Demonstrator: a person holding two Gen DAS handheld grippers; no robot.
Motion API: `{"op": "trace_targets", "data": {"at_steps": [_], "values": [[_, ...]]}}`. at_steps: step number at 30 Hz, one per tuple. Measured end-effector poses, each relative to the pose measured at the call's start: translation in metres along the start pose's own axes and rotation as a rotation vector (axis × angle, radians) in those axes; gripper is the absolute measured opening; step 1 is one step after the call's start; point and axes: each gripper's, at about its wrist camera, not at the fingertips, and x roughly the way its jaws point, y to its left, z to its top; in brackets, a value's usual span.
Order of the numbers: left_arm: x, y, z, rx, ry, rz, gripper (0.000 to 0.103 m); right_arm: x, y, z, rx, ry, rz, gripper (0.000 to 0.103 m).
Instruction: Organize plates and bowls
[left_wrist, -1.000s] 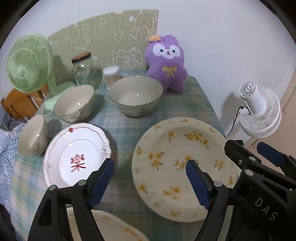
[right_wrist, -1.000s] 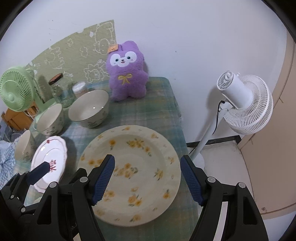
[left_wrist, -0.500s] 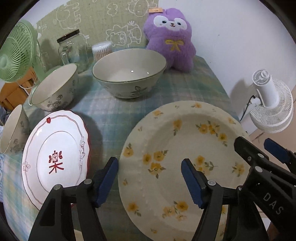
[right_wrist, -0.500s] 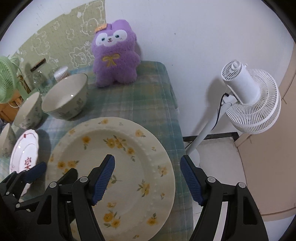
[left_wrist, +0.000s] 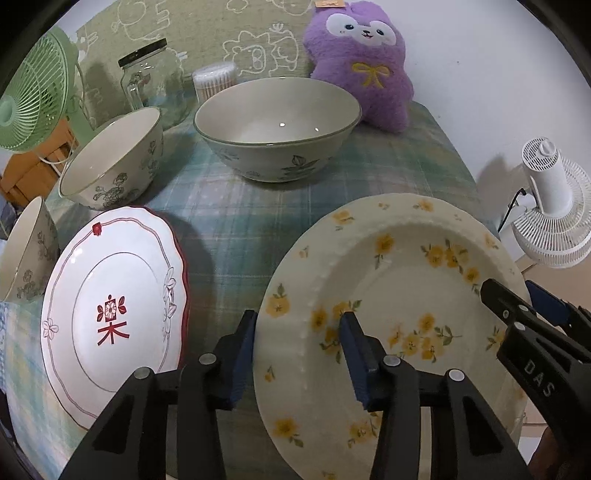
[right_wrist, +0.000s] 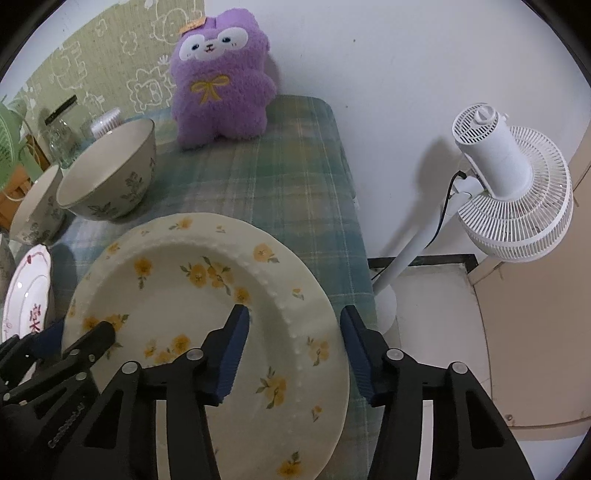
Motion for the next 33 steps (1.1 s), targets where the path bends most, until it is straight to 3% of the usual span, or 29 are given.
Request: {"op": "trace_targets", "data": {"at_steps": [5, 10, 25, 33], "values": [[0.001, -0.003, 0.000, 0.016, -0.004, 0.004, 0.050, 0.006, -0.002, 0.002, -0.009, 0.011, 0.018, 0.052], [0.004, -0.003, 0.004, 0.022, 0.002, -0.008, 0.051, 0.014, -0.002, 0.007, -0.034, 0.047, 0.058, 0.059], [0.003, -0.002, 0.001, 0.066, 0.020, -0.018, 0.052, 0.004, -0.006, -0.010, -0.058, 0.105, 0.097, 0.052], [0.002, -0.003, -0.004, 0.071, 0.003, -0.009, 0.052, 0.007, -0.006, -0.012, -0.069, 0.094, 0.117, 0.055]]}}
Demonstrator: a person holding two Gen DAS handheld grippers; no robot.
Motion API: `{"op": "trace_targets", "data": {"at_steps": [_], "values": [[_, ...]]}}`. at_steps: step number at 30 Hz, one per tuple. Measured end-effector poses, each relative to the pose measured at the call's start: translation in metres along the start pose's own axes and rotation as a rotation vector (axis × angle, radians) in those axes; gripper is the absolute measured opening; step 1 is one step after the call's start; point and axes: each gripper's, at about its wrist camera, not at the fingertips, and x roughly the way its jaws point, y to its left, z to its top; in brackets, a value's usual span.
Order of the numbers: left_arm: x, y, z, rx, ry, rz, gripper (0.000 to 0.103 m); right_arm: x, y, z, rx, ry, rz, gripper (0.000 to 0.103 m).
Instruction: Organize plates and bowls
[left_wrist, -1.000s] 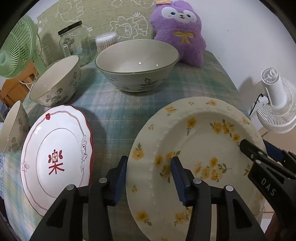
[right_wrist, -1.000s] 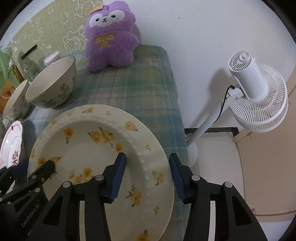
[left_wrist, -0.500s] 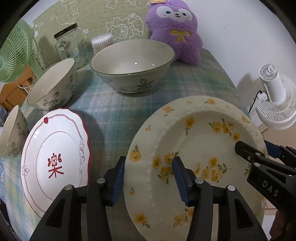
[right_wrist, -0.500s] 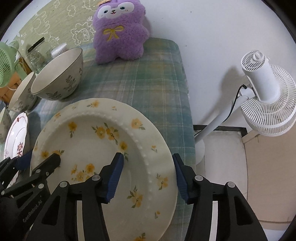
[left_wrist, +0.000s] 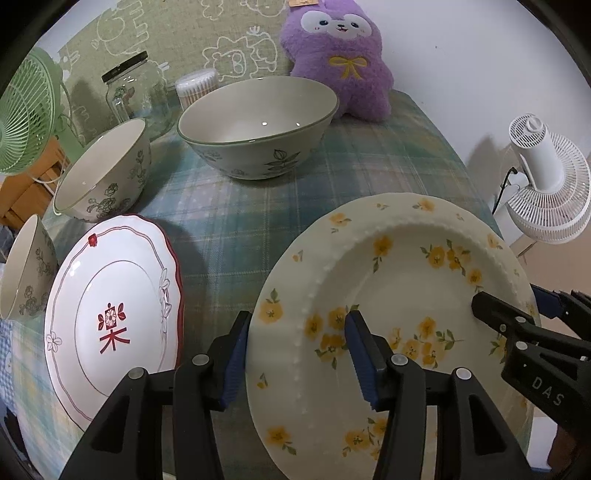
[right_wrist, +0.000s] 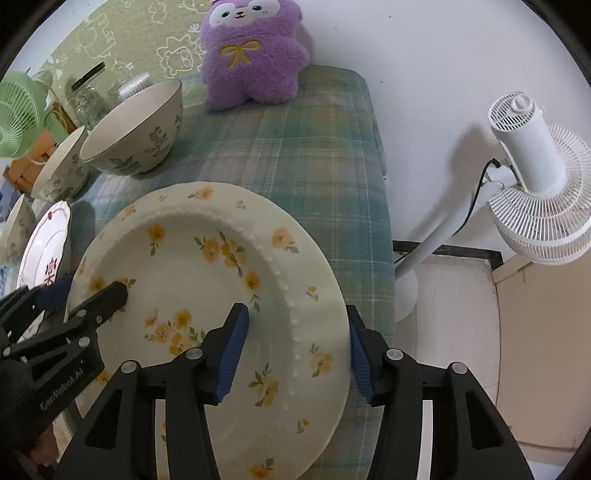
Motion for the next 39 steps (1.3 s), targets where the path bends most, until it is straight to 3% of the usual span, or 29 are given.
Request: {"op": "trace_targets", "data": {"at_steps": [9, 20, 39], "values": [[-0.005, 0.002, 0.003, -0.006, 0.034, -0.002, 0.052, -0.006, 0.000, 0.002, 0.061, 0.007, -0.018, 0.053], [-0.033, 0.011, 0.000, 0.007, 0.002, -0.019, 0.051, -0.037, 0.010, -0.002, 0.083, -0.029, -0.040, 0.052], [-0.081, 0.073, -0.042, 0.016, -0.023, -0.052, 0.052, -0.088, 0.083, -0.042, 0.094, -0.063, -0.067, 0.052]]}}
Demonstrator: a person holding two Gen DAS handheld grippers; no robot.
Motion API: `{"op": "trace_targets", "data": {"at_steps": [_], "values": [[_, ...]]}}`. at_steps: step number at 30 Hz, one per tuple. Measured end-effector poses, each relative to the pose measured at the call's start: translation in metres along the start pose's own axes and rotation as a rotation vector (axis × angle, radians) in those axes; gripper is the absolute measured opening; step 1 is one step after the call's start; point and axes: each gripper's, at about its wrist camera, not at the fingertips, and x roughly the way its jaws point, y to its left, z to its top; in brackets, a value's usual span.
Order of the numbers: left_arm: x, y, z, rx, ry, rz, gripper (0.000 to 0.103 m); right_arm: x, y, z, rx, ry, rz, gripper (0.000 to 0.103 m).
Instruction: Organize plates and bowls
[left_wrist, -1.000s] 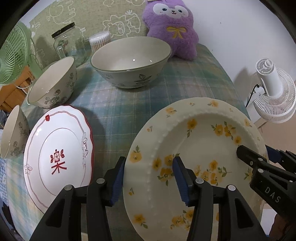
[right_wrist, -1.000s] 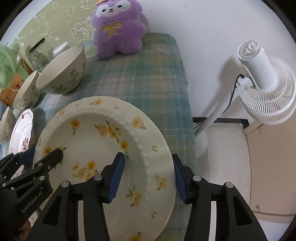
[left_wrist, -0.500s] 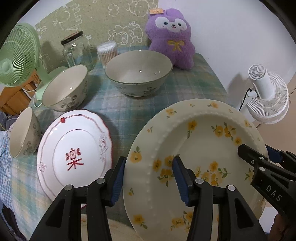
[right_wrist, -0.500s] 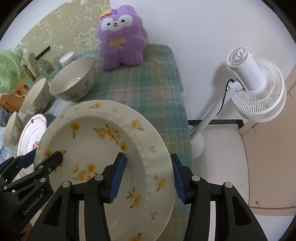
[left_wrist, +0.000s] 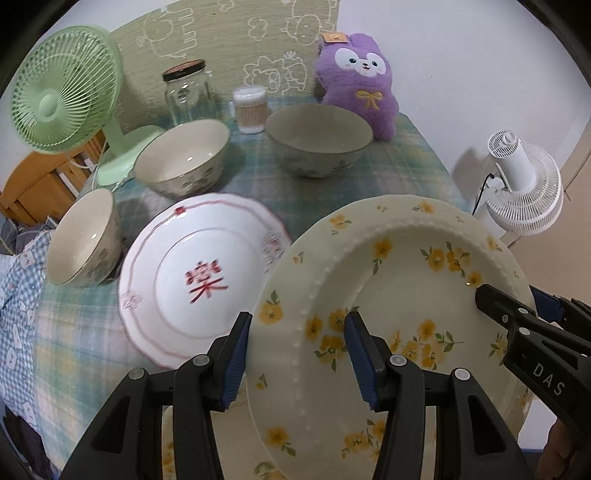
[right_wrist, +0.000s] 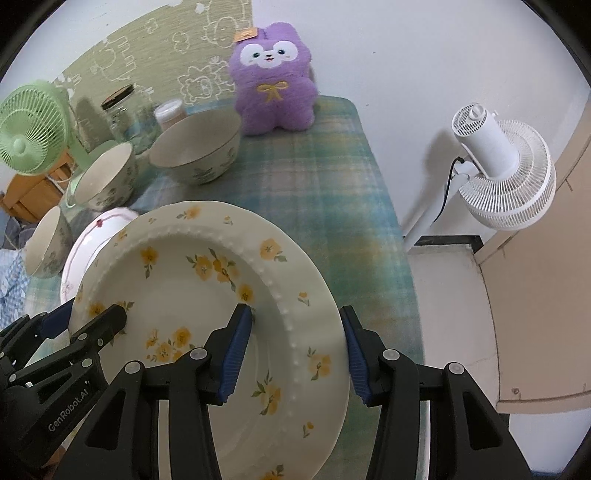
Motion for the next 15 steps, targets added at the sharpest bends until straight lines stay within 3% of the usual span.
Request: {"op": "trace_targets", "data": {"at_steps": [15], "values": [[-0.020, 0.069, -0.061, 0.004, 0.025, -0.001, 0.052, -0.015, 0.071, -0.061, 0.010, 0.027, -0.001, 0.052]]}}
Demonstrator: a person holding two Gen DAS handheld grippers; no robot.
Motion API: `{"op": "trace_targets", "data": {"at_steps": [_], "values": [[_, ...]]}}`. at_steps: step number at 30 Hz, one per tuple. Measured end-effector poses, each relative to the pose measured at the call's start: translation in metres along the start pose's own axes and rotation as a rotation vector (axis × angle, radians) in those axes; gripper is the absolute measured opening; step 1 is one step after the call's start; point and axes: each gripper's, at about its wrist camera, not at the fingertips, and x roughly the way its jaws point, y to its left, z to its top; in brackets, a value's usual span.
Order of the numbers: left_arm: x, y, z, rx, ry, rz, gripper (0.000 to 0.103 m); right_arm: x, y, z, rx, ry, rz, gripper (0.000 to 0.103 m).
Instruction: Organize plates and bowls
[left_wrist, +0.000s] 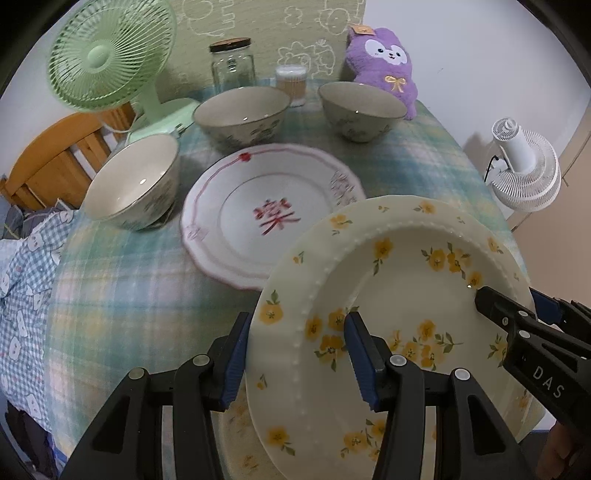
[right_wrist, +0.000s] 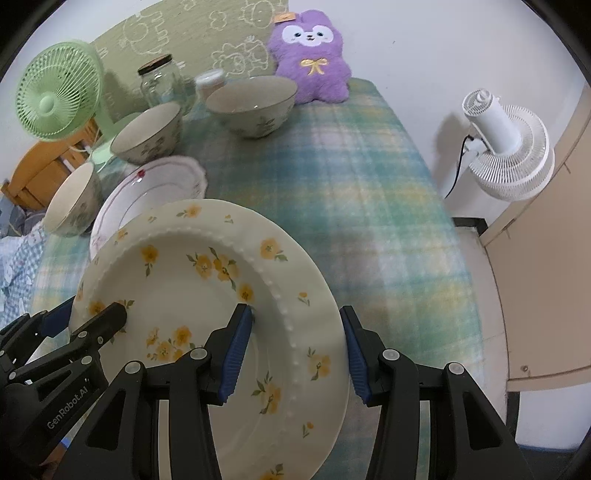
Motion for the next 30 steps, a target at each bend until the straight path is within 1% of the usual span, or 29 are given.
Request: {"op": "trace_targets", "data": {"at_steps": [5, 14, 25, 30], "values": [[-0.002, 0.012, -0.016, 0.005, 0.004, 0.003, 0.052, -0.001, 0.015, -0.018, 0.006, 0.010, -0.003, 0.052], [0.003, 0.019, -0.038, 0.022, 0.018, 0.003, 0.052, 0.005, 0.025, -0.042, 0.026, 0.029, -0.017, 0.052], [0.003, 0.018, -0.043, 0.036, -0.004, 0.022, 0.052, 0.004, 0.031, -0.048, 0.011, 0.014, -0.059, 0.052], [0.005, 0.018, -0.043, 0.019, -0.005, 0.027, 0.052, 0.006, 0.032, -0.047, 0.004, 0.011, -0.077, 0.052]]}}
